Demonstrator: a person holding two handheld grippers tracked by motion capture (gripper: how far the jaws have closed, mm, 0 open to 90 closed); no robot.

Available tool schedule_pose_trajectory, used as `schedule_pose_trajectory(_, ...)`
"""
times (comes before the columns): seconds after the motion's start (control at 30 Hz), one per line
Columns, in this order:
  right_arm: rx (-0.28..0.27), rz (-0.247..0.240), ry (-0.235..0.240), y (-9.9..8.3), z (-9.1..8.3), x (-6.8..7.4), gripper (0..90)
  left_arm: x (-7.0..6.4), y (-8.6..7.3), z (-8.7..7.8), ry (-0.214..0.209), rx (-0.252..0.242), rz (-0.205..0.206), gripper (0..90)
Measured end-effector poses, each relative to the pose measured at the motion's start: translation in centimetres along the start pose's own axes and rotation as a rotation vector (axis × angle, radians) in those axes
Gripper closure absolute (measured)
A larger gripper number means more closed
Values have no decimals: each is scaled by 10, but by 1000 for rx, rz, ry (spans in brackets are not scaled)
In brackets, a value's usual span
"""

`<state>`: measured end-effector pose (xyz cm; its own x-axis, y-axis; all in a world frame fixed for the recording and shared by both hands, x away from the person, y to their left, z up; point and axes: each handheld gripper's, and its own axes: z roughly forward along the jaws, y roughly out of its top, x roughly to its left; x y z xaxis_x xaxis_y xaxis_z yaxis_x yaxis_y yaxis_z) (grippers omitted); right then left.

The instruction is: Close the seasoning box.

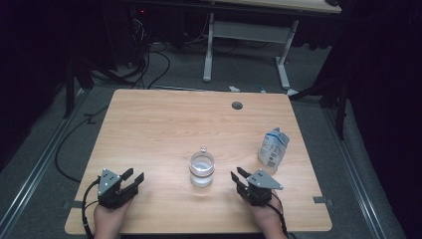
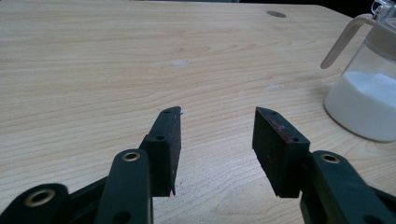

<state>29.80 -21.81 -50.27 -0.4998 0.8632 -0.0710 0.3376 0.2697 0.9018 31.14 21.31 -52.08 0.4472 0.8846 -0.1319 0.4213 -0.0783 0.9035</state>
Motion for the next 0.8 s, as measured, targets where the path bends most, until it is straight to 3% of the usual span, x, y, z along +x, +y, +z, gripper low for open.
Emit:
schedule_pose_trajectory(0.03, 0, 0, 0, 0, 0, 0, 660, 0, 0, 0, 0, 0, 0, 522)
schedule_pose_trajectory(0.1, -2, 28, -31, -7, -7, -17, 627, 0, 1, 0, 3, -2, 4, 520)
schedule_pose_trajectory(0.13, -7, 56, -53, -14, -18, -33, 616, 0, 1, -1, 1, 3, 8, 518)
schedule_pose_trajectory(0.33, -23, 107, -151, -34, -58, -69, 578, -11, 4, -5, -12, -1, 41, 507)
schedule_pose_trajectory(0.43, -31, 121, -167, -39, -66, -74, 569, -14, 3, -3, -5, 12, 60, 505)
schedule_pose_trajectory(0.8, -26, 92, -155, -37, -59, -69, 553, -14, 4, 0, -9, 22, 62, 490)
